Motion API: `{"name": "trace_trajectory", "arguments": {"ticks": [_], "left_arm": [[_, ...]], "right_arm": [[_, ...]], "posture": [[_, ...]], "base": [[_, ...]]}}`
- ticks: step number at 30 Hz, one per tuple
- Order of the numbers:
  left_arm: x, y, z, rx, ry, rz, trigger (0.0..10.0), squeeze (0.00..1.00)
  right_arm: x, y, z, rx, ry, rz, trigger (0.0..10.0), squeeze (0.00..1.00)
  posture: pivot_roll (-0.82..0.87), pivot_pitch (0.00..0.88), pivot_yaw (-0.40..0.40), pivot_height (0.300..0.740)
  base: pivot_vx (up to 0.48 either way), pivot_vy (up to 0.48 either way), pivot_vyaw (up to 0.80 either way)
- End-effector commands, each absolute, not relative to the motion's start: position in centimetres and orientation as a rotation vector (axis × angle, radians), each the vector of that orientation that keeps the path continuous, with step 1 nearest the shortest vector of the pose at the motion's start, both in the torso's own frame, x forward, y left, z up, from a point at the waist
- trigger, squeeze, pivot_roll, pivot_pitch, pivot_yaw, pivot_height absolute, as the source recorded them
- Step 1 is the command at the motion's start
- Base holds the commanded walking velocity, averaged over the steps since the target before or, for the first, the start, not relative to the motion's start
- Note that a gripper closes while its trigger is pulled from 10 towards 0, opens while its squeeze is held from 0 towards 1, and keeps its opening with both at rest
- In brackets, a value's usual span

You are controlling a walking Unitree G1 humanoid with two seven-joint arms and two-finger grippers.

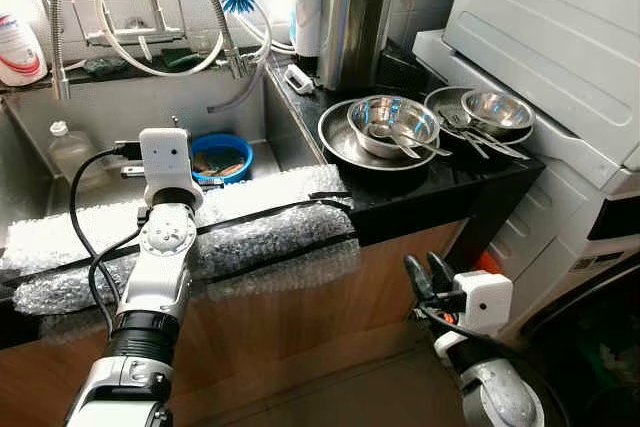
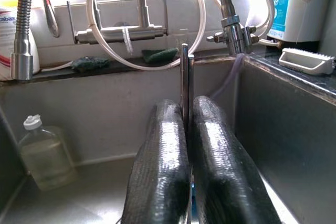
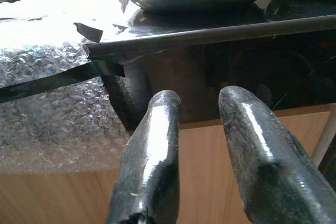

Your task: Kitchen organization

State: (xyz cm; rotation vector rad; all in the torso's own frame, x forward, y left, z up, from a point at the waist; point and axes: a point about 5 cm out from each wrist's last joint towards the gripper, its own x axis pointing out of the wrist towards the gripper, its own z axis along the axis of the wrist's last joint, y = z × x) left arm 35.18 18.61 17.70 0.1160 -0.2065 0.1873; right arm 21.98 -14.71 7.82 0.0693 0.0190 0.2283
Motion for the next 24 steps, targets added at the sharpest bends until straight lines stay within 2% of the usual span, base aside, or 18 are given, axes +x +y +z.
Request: {"name": "trace_trajectory", "arguments": {"ticks": [1, 10, 14, 17, 18, 19, 24], "left_arm": [[35.3, 18.4, 17.1, 0.124, -0.166, 0.165, 10.0, 1.0], [35.2, 18.2, 16.8, 0.133, -0.144, 0.15, 10.0, 1.0], [35.0, 18.2, 17.1, 0.134, -0.169, 0.158, 10.0, 1.0], [34.5, 18.1, 18.3, 0.075, -0.257, 0.167, 10.0, 1.0], [34.4, 18.1, 18.7, 0.055, -0.284, 0.171, 10.0, 0.79], [34.0, 18.0, 19.6, 0.073, -0.341, 0.169, 10.0, 0.0], [33.1, 17.1, 20.8, 0.126, -0.422, 0.133, 10.0, 0.0]], "right_arm": [[22.1, -14.6, 7.8, 0.069, 0.014, 0.234, 10.0, 0.0], [22.7, -14.9, 8.0, 0.059, 0.006, 0.199, 10.0, 0.0], [23.0, -14.9, 8.5, 0.054, -0.009, 0.2, 10.0, 0.0], [23.6, -14.7, 9.4, 0.059, -0.046, 0.197, 10.0, 0.0], [23.8, -14.7, 9.7, 0.06, -0.054, 0.196, 10.0, 0.0], [24.2, -14.6, 10.2, 0.05, -0.077, 0.2, 10.0, 0.0], [26.1, -14.6, 11.9, 0.041, -0.14, 0.194, 10.0, 0.0]], "posture": [[-0.06, 0.0, -0.047, 0.727], [-0.07, 0.0, -0.044, 0.727], [-0.07, 0.0, -0.042, 0.727], [-0.07, 0.0, -0.04, 0.727], [-0.07, 0.0, -0.039, 0.727], [-0.07, 0.0, -0.039, 0.727], [-0.07, 0.0, -0.032, 0.727]], "base": [[0.0, 0.0, 0.0], [0.0, 0.0, 0.0], [0.0, 0.0, 0.0], [0.0, 0.0, 0.0], [0.0, 0.0, 0.0], [0.0, 0.0, 0.0], [0.0, 0.0, 0.0]]}}
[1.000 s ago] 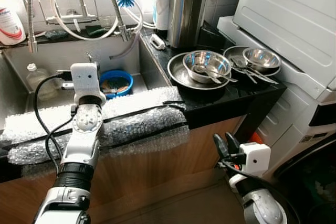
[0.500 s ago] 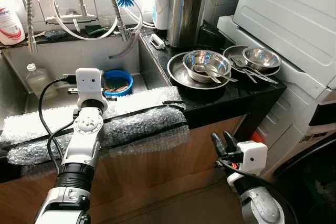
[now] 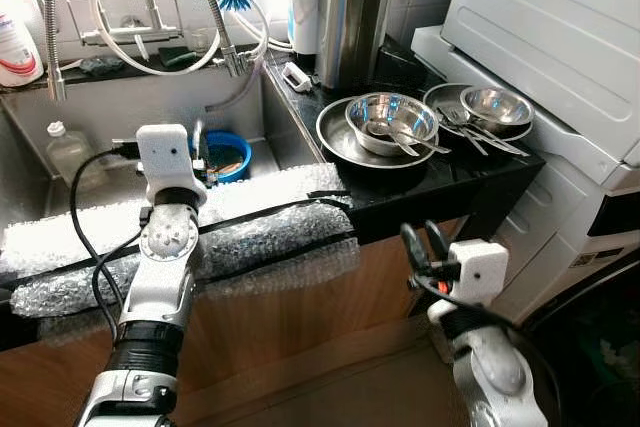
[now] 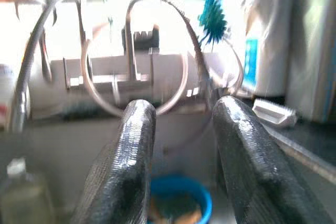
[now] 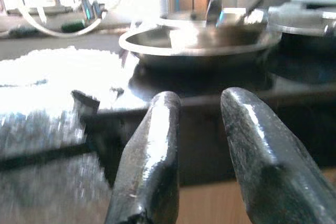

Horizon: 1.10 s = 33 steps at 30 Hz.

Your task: Kitchen organization

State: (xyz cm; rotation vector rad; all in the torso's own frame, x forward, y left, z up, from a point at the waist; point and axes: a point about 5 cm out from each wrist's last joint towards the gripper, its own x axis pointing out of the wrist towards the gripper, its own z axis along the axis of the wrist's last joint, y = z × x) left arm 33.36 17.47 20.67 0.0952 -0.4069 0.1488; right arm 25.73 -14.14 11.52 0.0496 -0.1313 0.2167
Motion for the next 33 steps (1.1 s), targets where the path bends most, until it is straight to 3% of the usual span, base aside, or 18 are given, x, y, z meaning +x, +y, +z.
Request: {"name": "trace_trajectory", "arguments": {"ticks": [1, 3, 4, 18, 19, 20, 21, 33], "left_arm": [[33.1, 17.0, 20.8, 0.134, -0.421, 0.131, 10.0, 0.0], [33.1, 16.9, 20.7, 0.14, -0.417, 0.121, 10.0, 0.0], [33.0, 16.8, 20.7, 0.135, -0.417, 0.118, 10.0, 0.0], [32.1, 15.2, 20.6, 0.132, -0.42, 0.064, 10.0, 0.0], [32.1, 15.1, 20.6, 0.131, -0.42, 0.063, 10.0, 0.0], [32.0, 15.1, 20.7, 0.131, -0.419, 0.062, 10.0, 0.0], [32.0, 15.1, 20.8, 0.131, -0.421, 0.062, 10.0, 0.0], [32.2, 14.8, 21.4, 0.119, -0.435, 0.064, 10.0, 0.0]], "right_arm": [[26.4, -14.6, 11.9, 0.041, -0.14, 0.193, 10.0, 0.0], [26.9, -14.6, 12.2, 0.04, -0.143, 0.191, 10.0, 0.0], [27.3, -14.7, 12.3, 0.032, -0.141, 0.183, 10.0, 1.0], [30.6, -14.0, 13.0, 0.061, -0.133, 0.188, 10.0, 1.0], [30.6, -13.8, 13.0, 0.053, -0.13, 0.196, 10.0, 0.85], [30.7, -13.7, 12.9, 0.046, -0.128, 0.203, 10.0, 0.23], [30.9, -13.5, 12.9, 0.046, -0.129, 0.218, 10.0, 0.0], [33.0, -13.5, 14.2, -0.027, -0.151, 0.215, 10.0, 0.0]], "posture": [[-0.08, 0.0, -0.031, 0.727], [-0.08, 0.0, -0.028, 0.727], [-0.08, 0.0, -0.026, 0.727], [-0.07, 0.0, -0.035, 0.727], [-0.07, 0.0, -0.035, 0.727], [-0.07, 0.0, -0.035, 0.727], [-0.07, 0.0, -0.036, 0.727], [-0.07, 0.0, -0.038, 0.727]], "base": [[0.0, 0.0, 0.0], [0.0, 0.0, 0.0], [0.0, 0.0, 0.0], [0.0, 0.0, 0.0], [0.0, 0.0, 0.0], [0.0, 0.0, 0.0], [0.0, 0.0, 0.0], [0.0, 0.0, 0.0]]}}
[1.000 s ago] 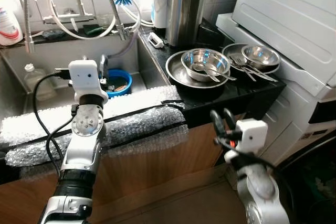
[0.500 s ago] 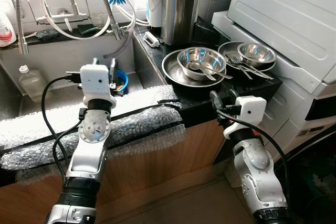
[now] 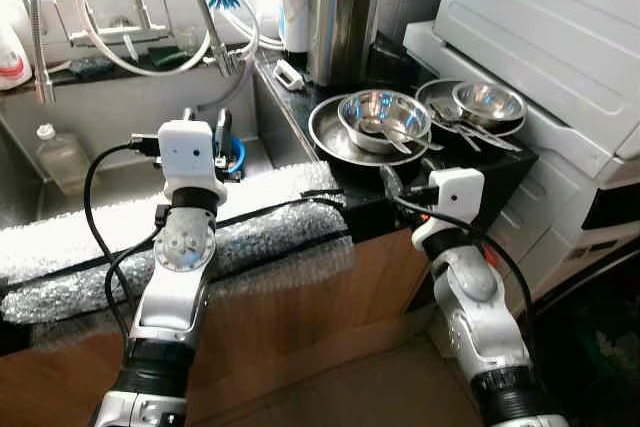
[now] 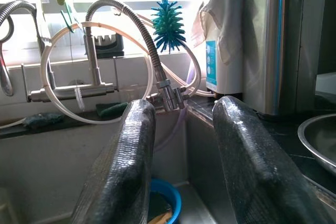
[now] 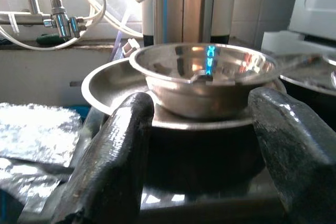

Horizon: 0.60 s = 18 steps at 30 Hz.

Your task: Kitchen organization

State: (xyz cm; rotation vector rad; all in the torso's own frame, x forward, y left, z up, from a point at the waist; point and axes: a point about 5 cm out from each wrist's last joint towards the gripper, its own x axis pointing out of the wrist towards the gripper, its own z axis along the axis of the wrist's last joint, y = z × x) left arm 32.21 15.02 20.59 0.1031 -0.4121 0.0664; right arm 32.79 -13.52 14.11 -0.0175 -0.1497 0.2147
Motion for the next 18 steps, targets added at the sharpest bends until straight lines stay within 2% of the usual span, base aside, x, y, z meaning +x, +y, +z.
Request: {"name": "trace_trajectory", "arguments": {"ticks": [1, 18], "left_arm": [[32.2, 14.8, 21.4, 0.119, -0.435, 0.064, 10.0, 0.0], [32.2, 14.5, 21.5, 0.117, -0.441, 0.06, 10.0, 0.0]], "right_arm": [[33.0, -13.5, 14.2, -0.027, -0.151, 0.215, 10.0, 0.0], [34.6, -13.2, 14.9, -0.05, -0.148, 0.242, 10.0, 0.0]], "posture": [[-0.07, 0.0, -0.038, 0.727], [-0.06, 0.0, -0.043, 0.727]], "base": [[0.0, 0.0, 0.0], [0.0, 0.0, 0.0]]}}
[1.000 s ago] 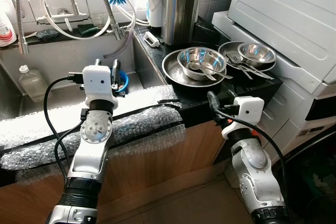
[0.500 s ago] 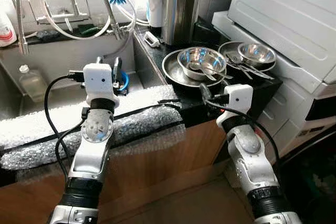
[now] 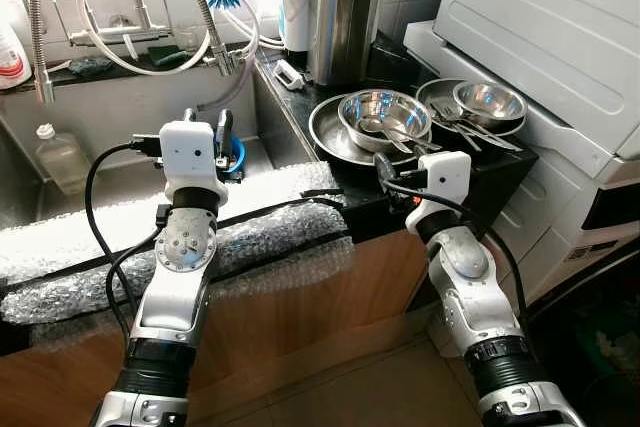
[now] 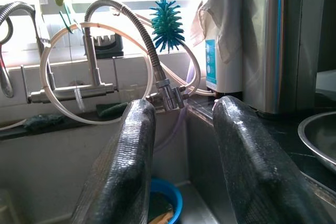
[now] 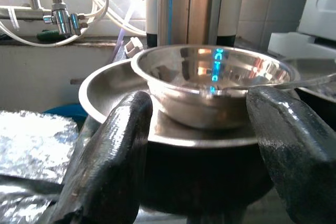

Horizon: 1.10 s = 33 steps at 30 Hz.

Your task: Kitchen organization

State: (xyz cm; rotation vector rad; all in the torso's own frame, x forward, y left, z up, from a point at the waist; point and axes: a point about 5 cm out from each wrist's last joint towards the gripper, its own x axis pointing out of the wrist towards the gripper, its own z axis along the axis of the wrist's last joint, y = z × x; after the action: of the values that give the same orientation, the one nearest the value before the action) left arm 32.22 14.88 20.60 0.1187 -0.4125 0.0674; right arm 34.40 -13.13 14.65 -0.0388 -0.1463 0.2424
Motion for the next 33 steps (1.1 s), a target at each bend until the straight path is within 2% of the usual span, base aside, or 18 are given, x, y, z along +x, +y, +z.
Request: {"name": "trace_trajectory", "arguments": {"ticks": [1, 14, 33], "left_arm": [[32.2, 14.5, 21.5, 0.117, -0.441, 0.06, 10.0, 0.0], [32.2, 14.5, 21.3, 0.118, -0.431, 0.06, 10.0, 0.0], [32.2, 14.6, 21.4, 0.119, -0.433, 0.065, 10.0, 0.0]], "right_arm": [[34.7, -13.3, 14.9, -0.052, -0.15, 0.236, 10.0, 0.0], [35.2, -14.6, 15.3, -0.029, -0.172, 0.13, 10.0, 0.0], [35.0, -12.2, 14.5, -0.008, -0.154, 0.254, 10.0, 0.0]], "posture": [[-0.06, 0.0, -0.043, 0.727], [-0.06, 0.0, -0.047, 0.727], [-0.05, 0.0, -0.048, 0.727]], "base": [[0.0, 0.0, 0.0], [0.0, 0.0, 0.0], [0.0, 0.0, 0.0]]}}
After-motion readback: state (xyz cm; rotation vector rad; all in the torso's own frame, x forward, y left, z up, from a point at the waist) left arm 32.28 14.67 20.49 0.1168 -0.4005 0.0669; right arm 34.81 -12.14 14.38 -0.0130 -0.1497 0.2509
